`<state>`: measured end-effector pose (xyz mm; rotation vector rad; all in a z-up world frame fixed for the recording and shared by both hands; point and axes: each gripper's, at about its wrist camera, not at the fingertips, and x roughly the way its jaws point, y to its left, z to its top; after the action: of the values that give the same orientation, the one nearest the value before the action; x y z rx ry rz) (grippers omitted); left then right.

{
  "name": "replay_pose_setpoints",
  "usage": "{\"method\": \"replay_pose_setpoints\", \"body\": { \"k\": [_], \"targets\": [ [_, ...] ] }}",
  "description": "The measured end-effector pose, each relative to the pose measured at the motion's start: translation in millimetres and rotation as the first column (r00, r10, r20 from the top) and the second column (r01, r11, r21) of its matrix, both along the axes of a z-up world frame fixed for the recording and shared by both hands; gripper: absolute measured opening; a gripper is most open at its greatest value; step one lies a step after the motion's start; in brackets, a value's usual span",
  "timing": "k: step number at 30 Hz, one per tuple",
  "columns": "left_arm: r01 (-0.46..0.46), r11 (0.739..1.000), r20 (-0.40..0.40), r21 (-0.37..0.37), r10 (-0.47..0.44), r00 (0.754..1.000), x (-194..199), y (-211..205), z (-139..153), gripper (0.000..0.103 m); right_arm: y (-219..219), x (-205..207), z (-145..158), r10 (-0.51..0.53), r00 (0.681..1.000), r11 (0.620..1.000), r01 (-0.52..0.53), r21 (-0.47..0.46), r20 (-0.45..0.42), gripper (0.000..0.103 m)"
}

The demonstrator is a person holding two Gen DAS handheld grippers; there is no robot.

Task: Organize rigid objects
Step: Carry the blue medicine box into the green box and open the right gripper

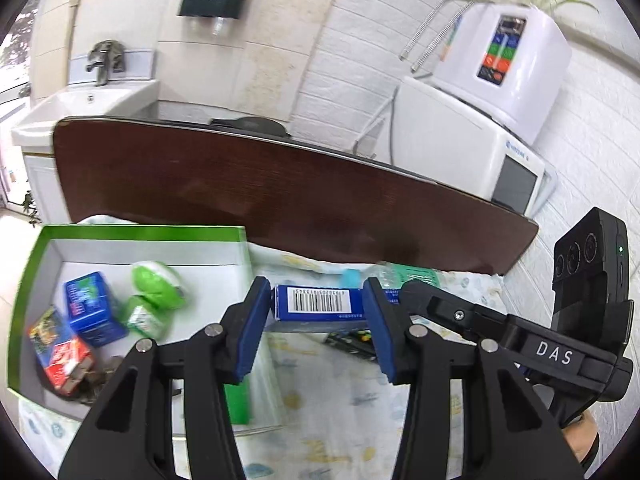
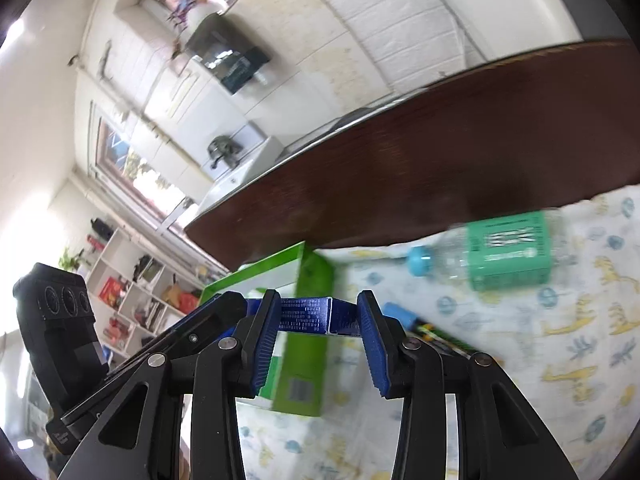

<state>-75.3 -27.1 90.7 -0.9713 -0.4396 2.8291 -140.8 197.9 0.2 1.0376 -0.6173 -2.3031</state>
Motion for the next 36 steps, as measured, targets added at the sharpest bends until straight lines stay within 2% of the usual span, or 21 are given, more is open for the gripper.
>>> {"method": "replay_pose_setpoints", "body": {
  "k": [9,15,23,30,36],
  "targets": [
    [-0.13,0.99,-0.009,0.049,0.131,0.991,42,-80,-6,0.046,-95,5,-4,0.153,0.988,0.988,-0.154,0.019,0.02,0.043],
    [-0.174,0.981,0.01,0.085,0.173,0.985,59,-112,-20,0.046,-143,11,-13,0.209,0.977,0.976,-0.211,0.055,0.043,0.043],
    [-0.202,0.972,0.02,0.121,0.201,0.979,64,-137,-32,0.045,-173,12,-26,0.235,0.969,0.966,-0.241,0.093,0.073,0.043],
    [-0.208,0.971,0.001,0.119,0.21,0.978,59,-150,-29,0.046,-189,7,-19,0.235,0.971,0.964,-0.239,0.116,0.044,0.043],
    [-0.193,0.972,0.02,0.131,0.193,0.981,50,-152,-38,0.046,-196,3,-20,0.217,0.975,0.964,-0.22,0.147,0.035,0.043]
  ]
}}
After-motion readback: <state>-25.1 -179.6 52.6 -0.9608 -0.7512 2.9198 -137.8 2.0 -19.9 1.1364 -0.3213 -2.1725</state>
